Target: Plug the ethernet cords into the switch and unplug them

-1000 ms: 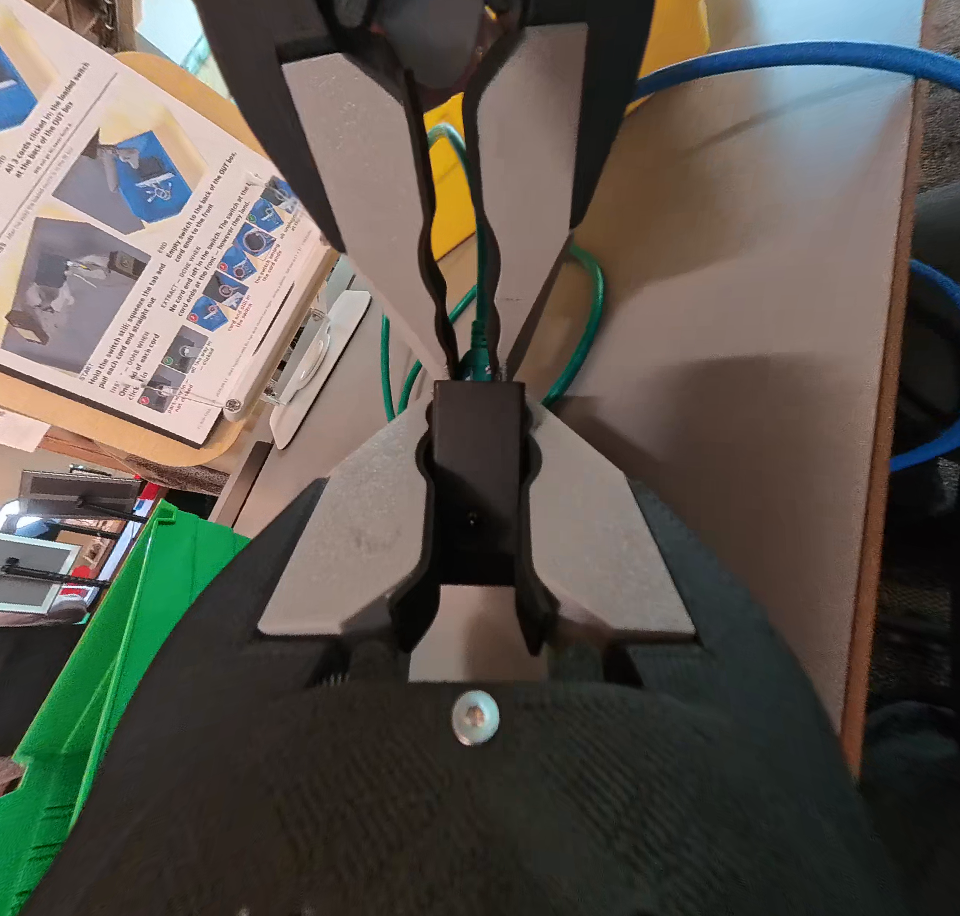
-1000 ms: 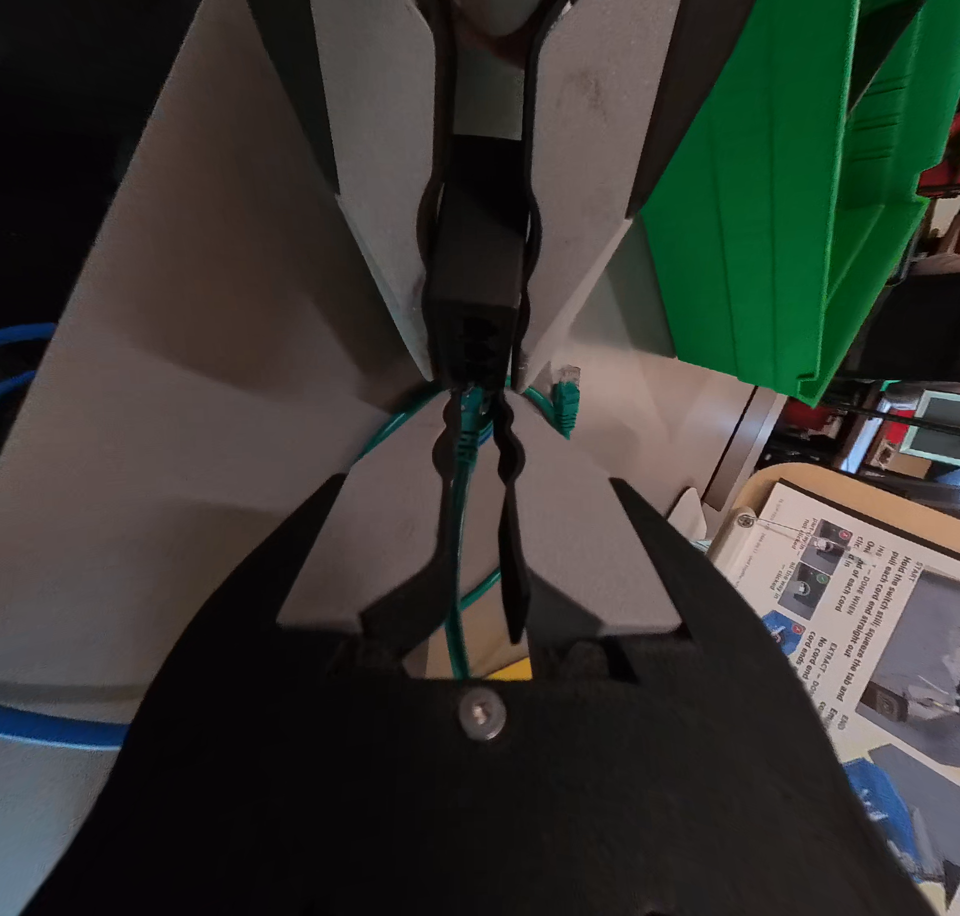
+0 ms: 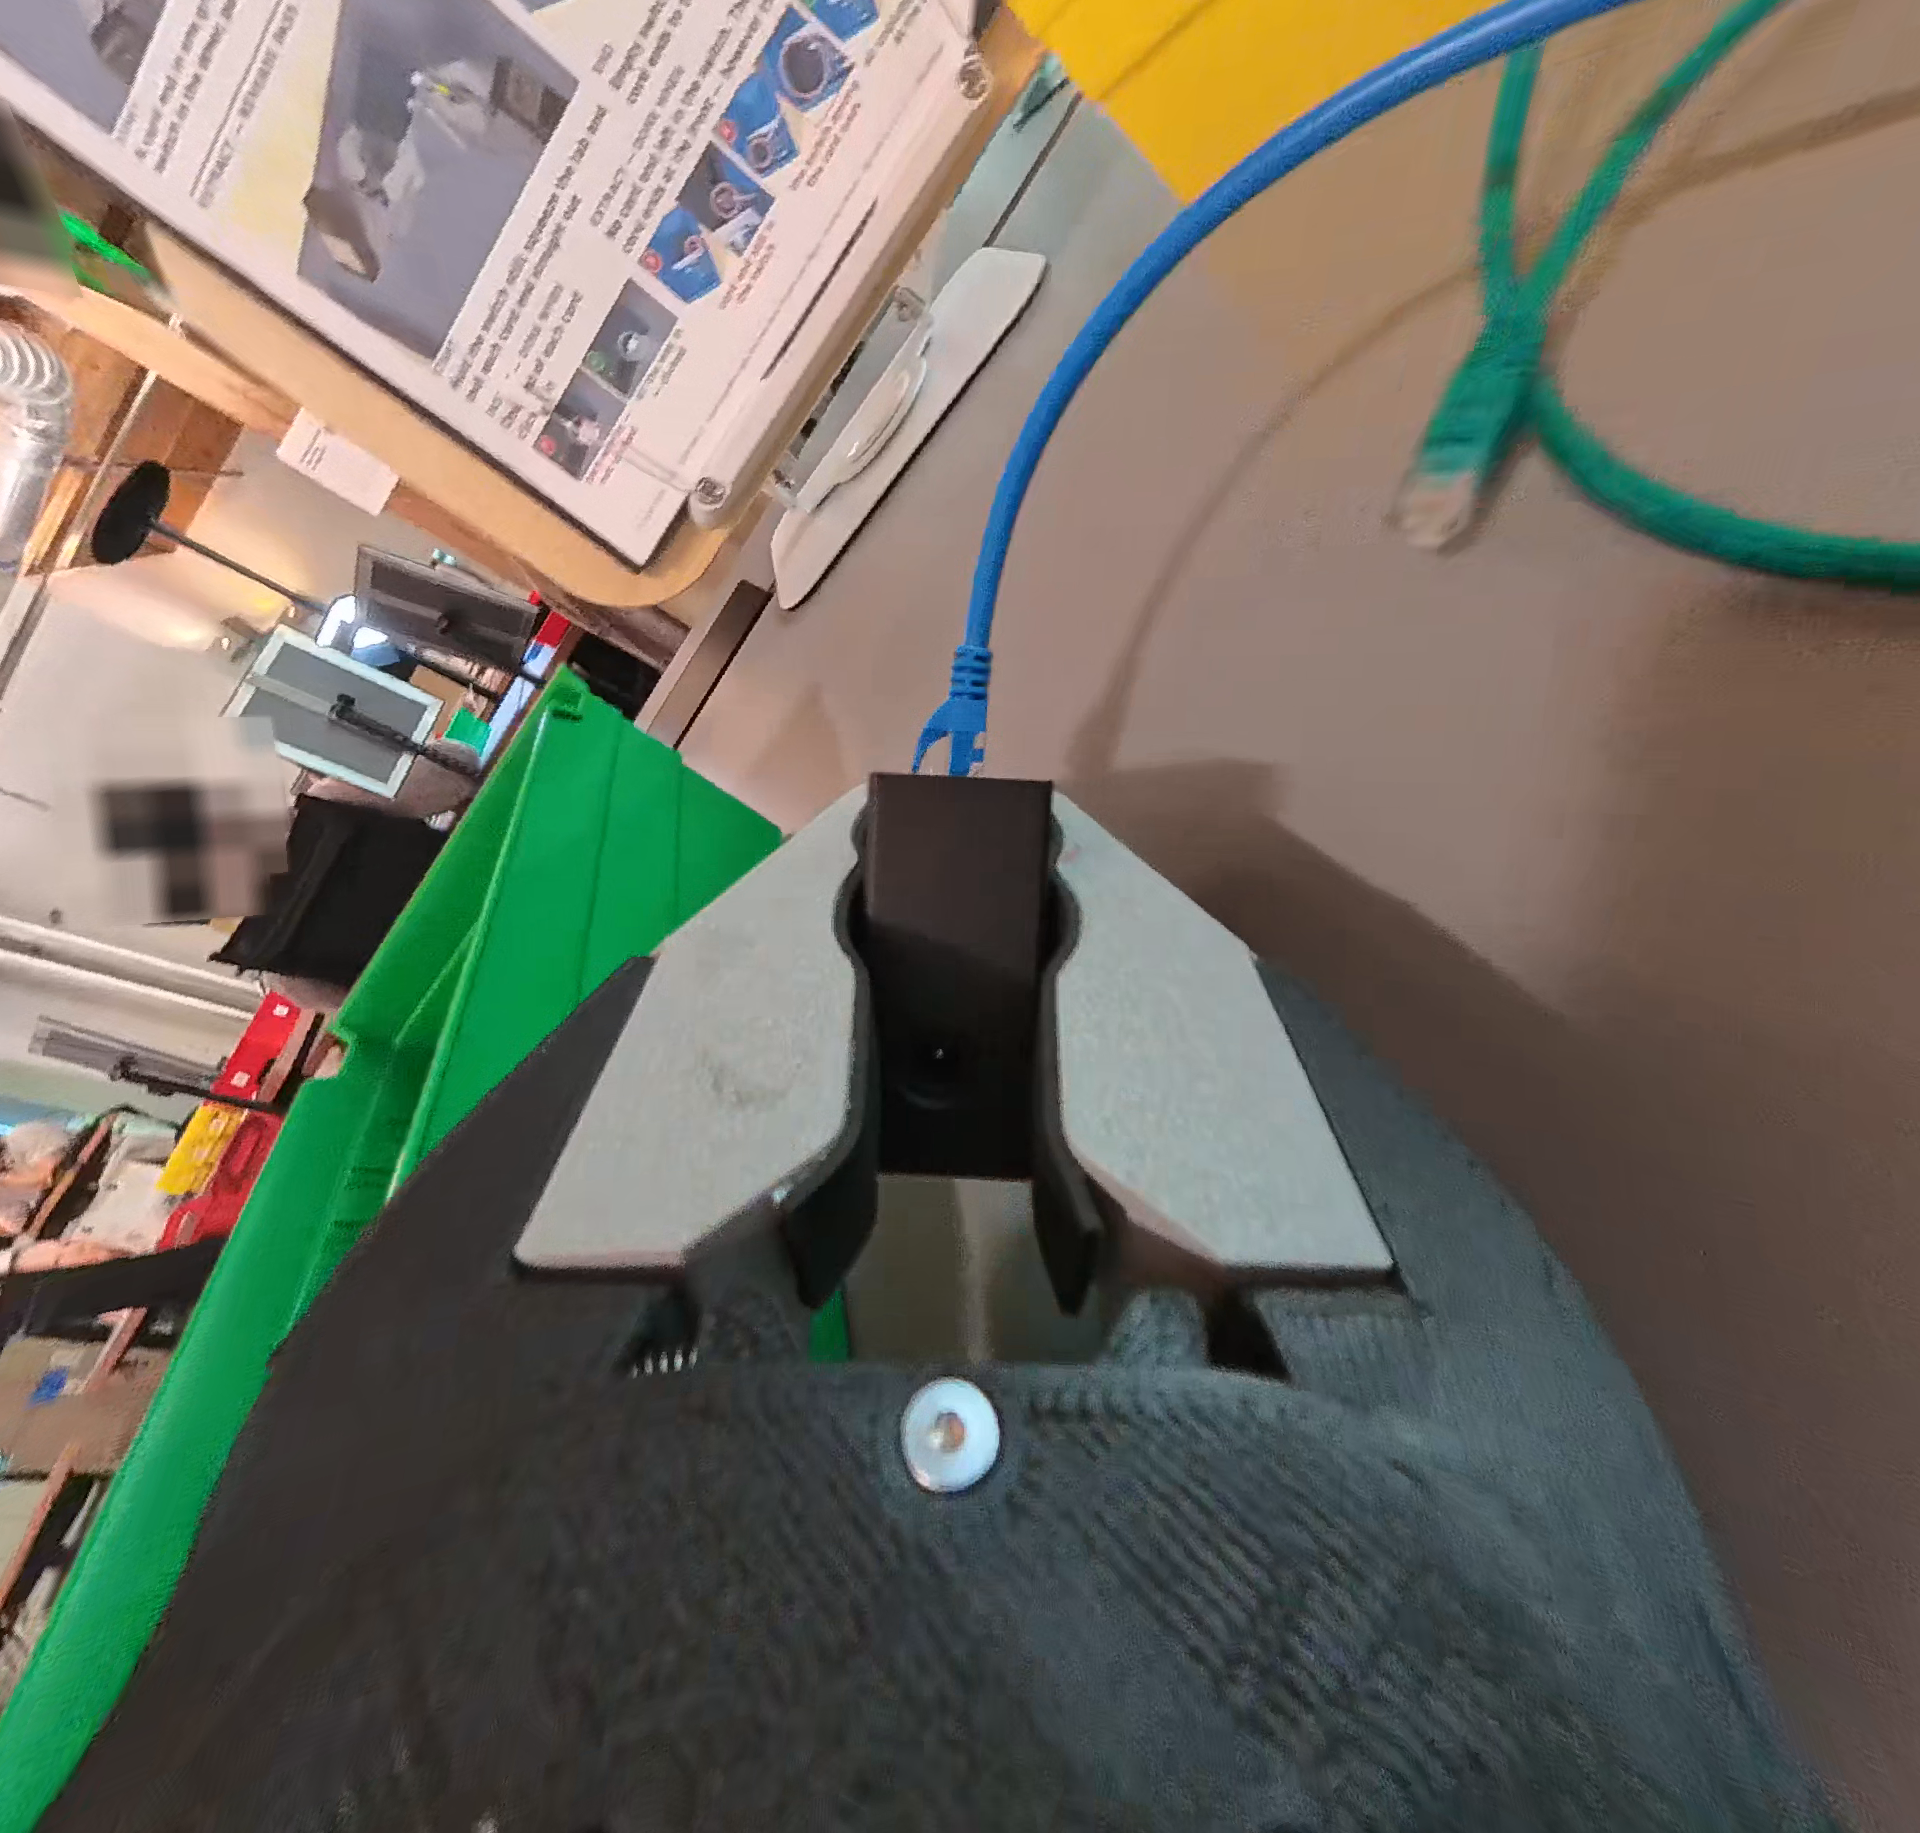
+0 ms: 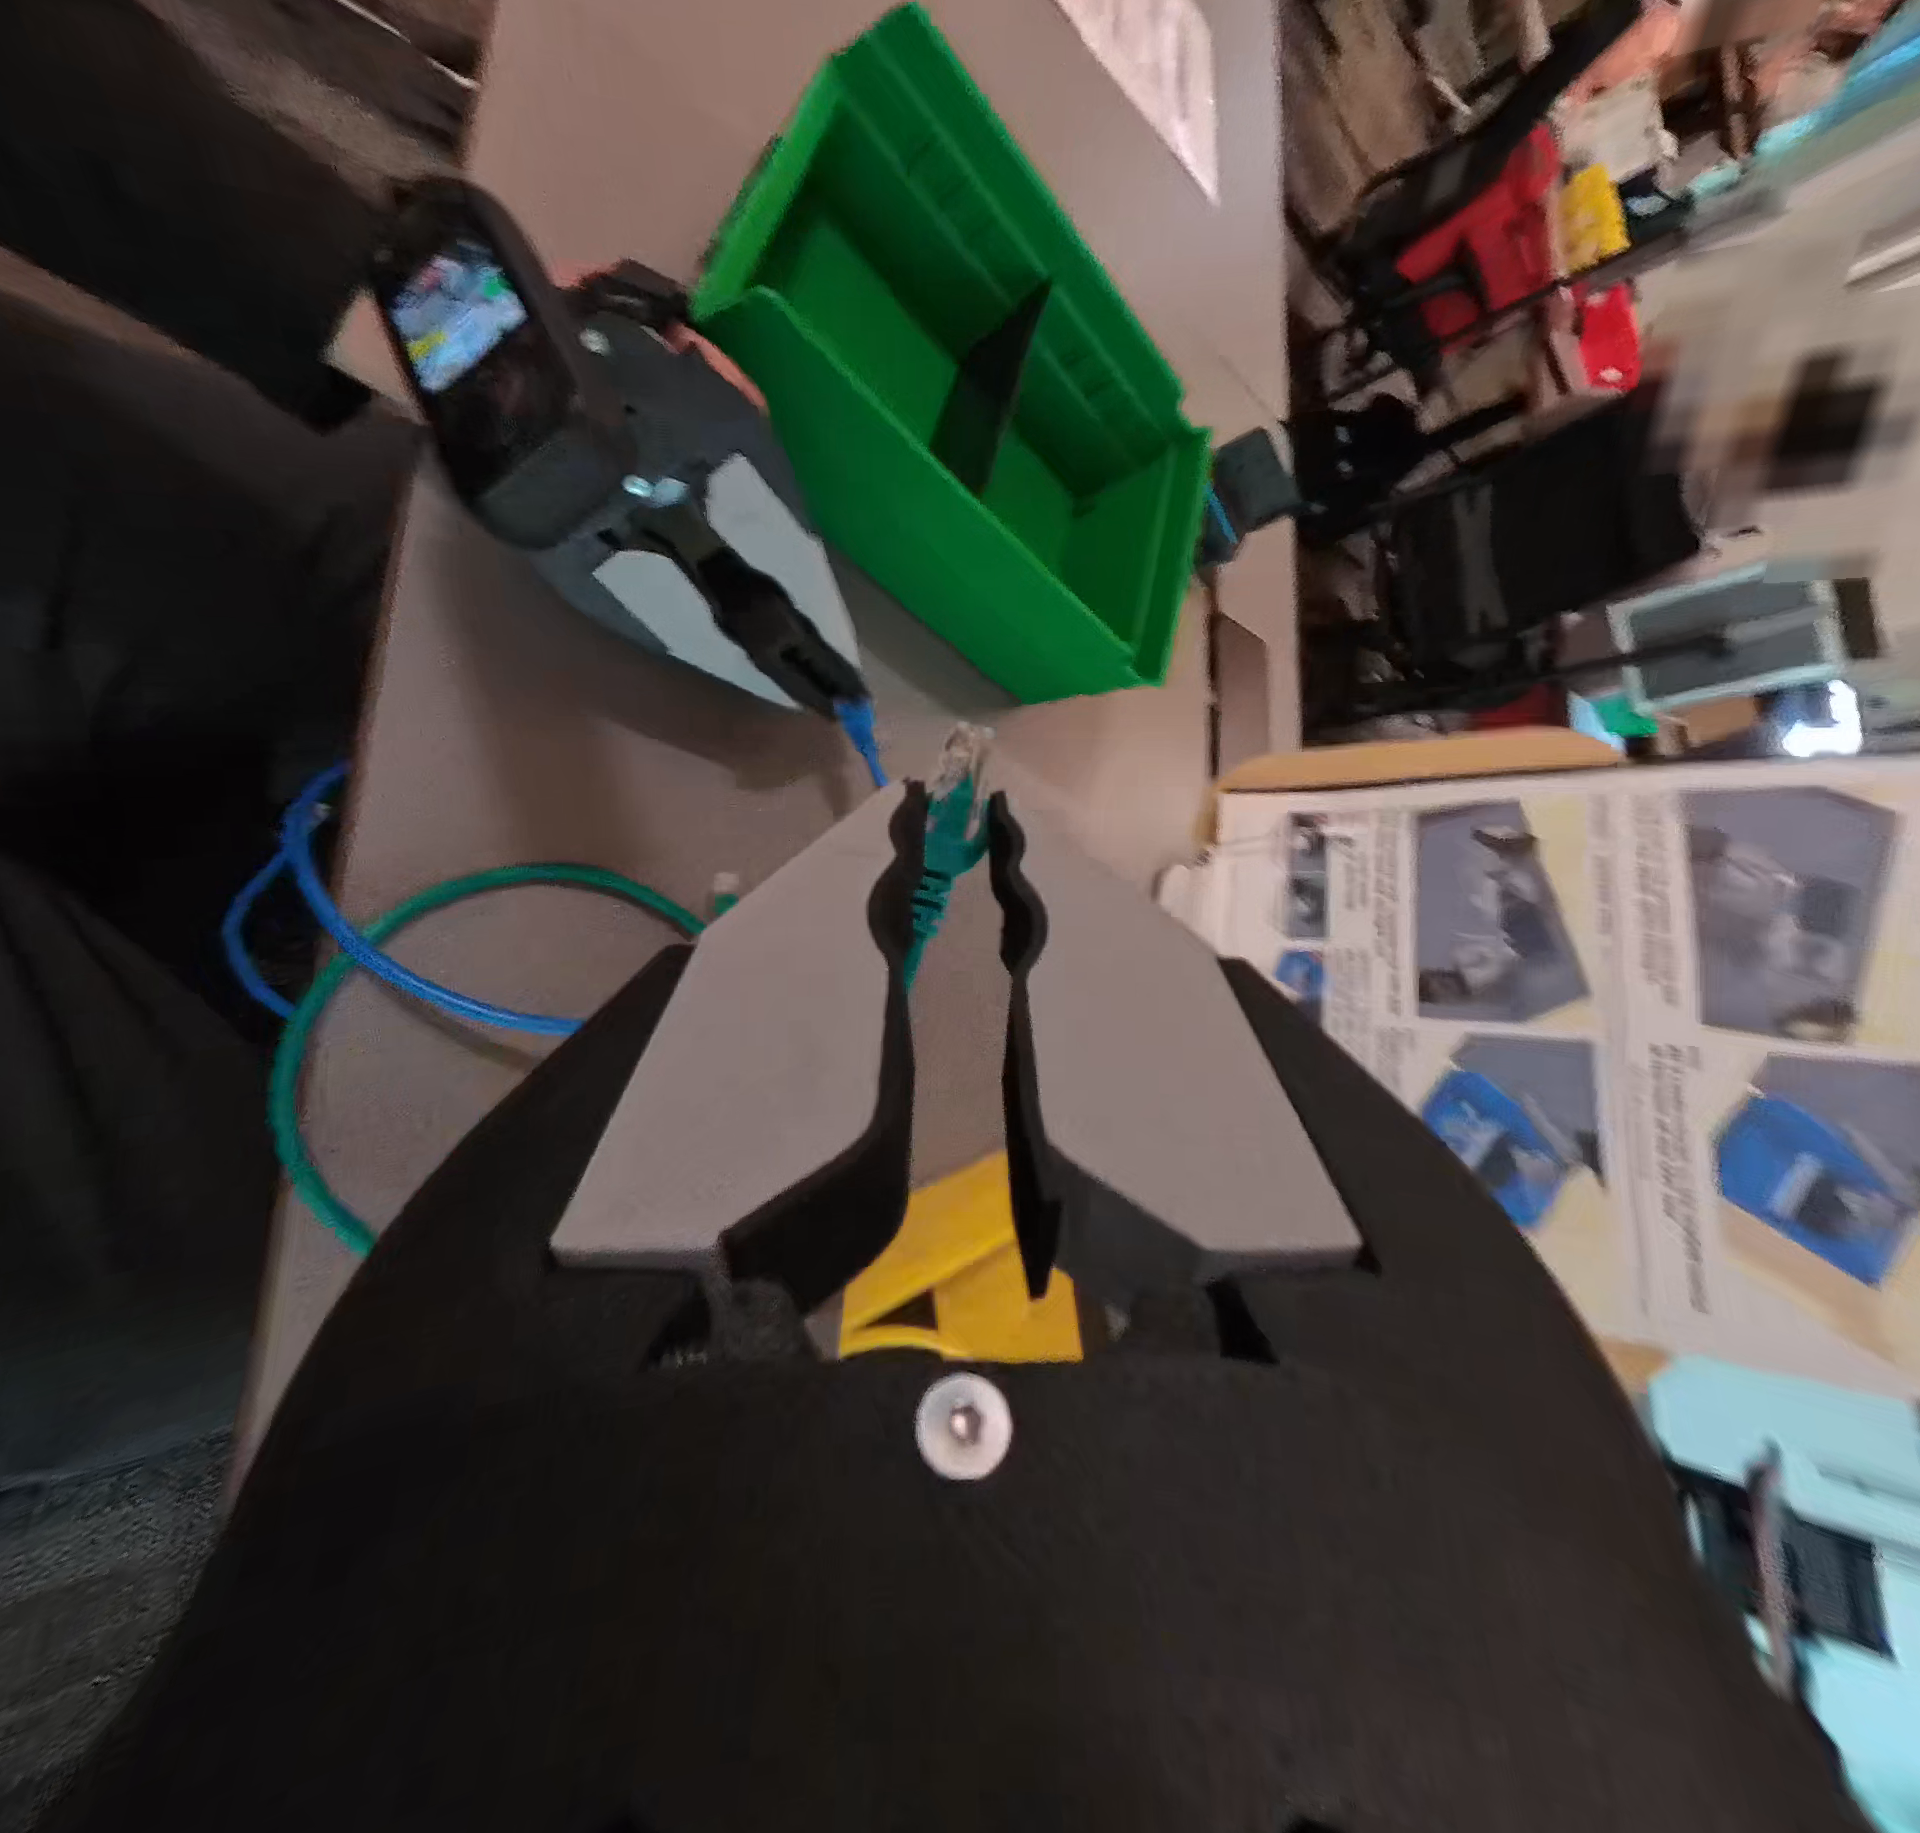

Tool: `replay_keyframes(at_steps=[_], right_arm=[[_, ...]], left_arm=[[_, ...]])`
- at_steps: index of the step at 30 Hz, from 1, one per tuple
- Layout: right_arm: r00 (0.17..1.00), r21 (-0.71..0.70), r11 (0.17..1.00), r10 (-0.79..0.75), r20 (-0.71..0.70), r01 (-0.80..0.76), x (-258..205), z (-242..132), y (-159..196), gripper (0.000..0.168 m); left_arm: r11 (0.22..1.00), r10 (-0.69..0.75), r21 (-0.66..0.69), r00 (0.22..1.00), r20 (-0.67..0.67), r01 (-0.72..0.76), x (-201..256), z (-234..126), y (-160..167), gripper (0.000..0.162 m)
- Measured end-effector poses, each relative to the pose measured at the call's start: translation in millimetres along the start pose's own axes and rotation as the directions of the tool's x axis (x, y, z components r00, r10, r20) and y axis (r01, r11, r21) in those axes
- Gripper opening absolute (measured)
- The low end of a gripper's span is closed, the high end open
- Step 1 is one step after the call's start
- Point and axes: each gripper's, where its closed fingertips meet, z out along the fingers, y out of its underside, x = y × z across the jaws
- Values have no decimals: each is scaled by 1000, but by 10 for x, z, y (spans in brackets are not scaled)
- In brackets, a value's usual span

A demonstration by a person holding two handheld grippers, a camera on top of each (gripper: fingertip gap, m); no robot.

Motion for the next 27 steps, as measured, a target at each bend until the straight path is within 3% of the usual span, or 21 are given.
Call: replay_keyframes(at_steps=[6,11,14,18,23,27], right_arm=[[952,-177,971,106,-286,-161,1007,-328,488,9],[912,-187,956,139,-385,-224,1402,-163,602,9],[934,-226,934,209,-290,-279,1203,252,783,10],[944,-323,887,306,-125,-331,613,871,1227,10],[881,-408,800,473,-23,-440,37,1364,1687,14],[762,-358,719,647,34,-595,-60,1569,1609,46]], left_arm=[[996,-84,-16,992,91,86,-207,-38,66,26],[985,-174,11,974,147,174,-377,-89,87,26],[979,-204,37,966,156,201,-420,-115,70,26],[968,-250,81,954,166,239,-491,-160,38,26],[968,-247,81,958,145,238,-463,-145,33,26],[965,-251,111,956,151,236,-486,-175,-11,26]])
